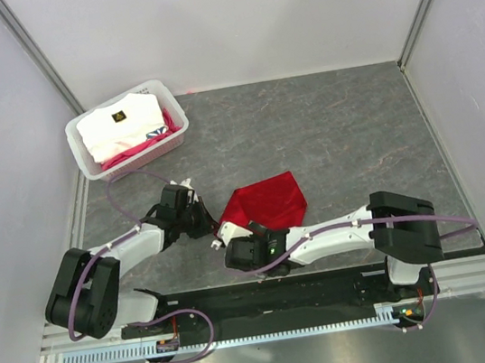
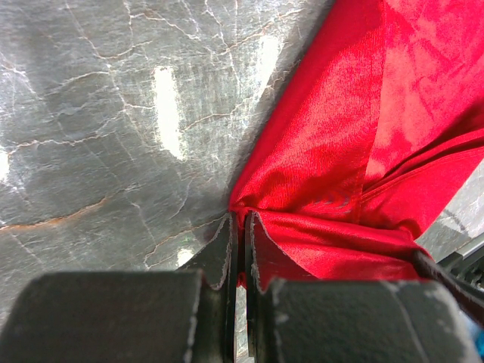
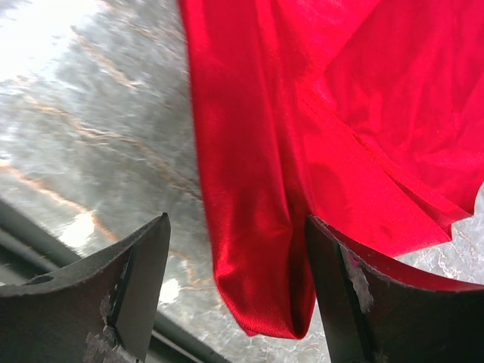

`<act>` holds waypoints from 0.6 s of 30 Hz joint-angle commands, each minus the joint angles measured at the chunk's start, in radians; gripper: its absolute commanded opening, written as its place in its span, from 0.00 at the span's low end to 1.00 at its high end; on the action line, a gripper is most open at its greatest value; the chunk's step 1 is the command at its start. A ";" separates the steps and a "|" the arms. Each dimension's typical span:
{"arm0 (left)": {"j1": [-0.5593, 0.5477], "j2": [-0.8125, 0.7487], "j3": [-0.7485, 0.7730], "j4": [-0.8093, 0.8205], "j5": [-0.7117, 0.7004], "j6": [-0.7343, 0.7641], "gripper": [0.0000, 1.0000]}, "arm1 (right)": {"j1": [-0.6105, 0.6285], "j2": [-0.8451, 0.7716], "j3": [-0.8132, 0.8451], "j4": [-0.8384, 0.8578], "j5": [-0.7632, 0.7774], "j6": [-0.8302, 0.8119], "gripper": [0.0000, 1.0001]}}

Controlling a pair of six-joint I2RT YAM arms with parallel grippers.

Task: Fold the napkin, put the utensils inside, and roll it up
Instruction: Roll the napkin with the utensil

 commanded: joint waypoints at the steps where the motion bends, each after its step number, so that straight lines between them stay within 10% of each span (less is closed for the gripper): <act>1: -0.002 0.019 0.007 -0.045 -0.028 0.051 0.02 | -0.026 -0.023 -0.036 0.054 -0.017 -0.009 0.80; 7: 0.000 0.011 0.007 -0.041 -0.018 0.054 0.02 | -0.064 -0.040 -0.110 0.113 -0.103 -0.016 0.74; 13: -0.002 -0.036 0.009 -0.032 0.005 0.045 0.02 | -0.096 -0.065 -0.205 0.172 -0.214 0.022 0.48; 18: 0.000 -0.137 0.017 -0.050 -0.006 0.027 0.28 | -0.130 -0.095 -0.266 0.238 -0.332 0.056 0.39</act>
